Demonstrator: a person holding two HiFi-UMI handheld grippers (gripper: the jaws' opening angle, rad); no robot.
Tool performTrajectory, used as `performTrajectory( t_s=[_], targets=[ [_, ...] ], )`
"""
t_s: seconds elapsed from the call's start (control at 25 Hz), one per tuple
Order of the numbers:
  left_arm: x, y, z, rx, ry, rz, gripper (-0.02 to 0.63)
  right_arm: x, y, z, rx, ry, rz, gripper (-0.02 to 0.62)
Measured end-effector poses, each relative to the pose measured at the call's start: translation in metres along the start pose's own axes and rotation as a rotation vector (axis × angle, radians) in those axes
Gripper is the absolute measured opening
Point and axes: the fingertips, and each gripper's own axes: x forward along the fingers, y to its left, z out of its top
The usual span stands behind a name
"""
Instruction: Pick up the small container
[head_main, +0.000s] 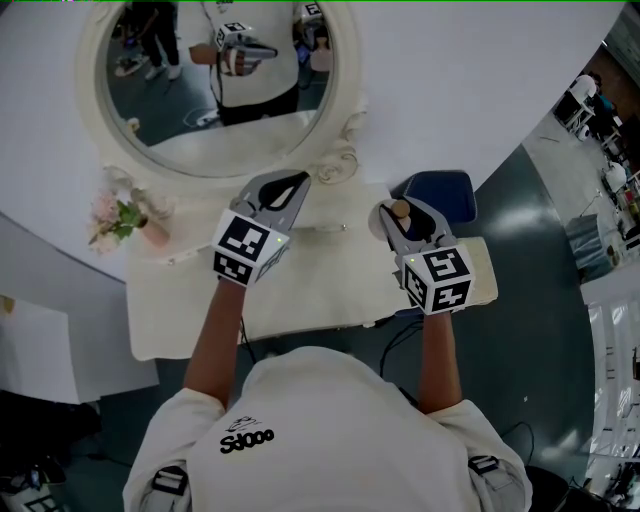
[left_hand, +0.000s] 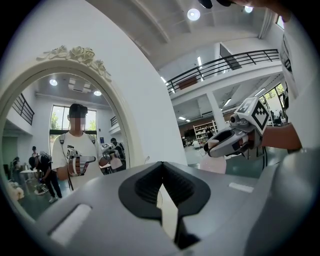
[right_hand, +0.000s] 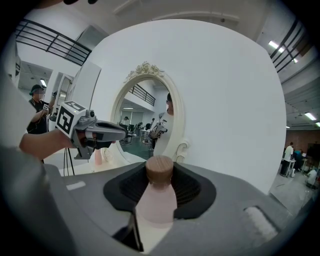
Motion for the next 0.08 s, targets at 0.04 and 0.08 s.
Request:
performTrajectory(
  t_s=[0.04,0.08],
  targets=[
    [0.0001,0.0003,-0.0002,-0.001,-0.001,0.0,0.019,0.0006,0.0,-0.0004,0.002,0.001,0.001,0.137],
    [0.0002,0.0006,-0.0004,-0.002,-0.001,0.0,0.02,0.0011,-0.0001,-0.0009,0.005,0.001,0.002,0.137]
  ],
)
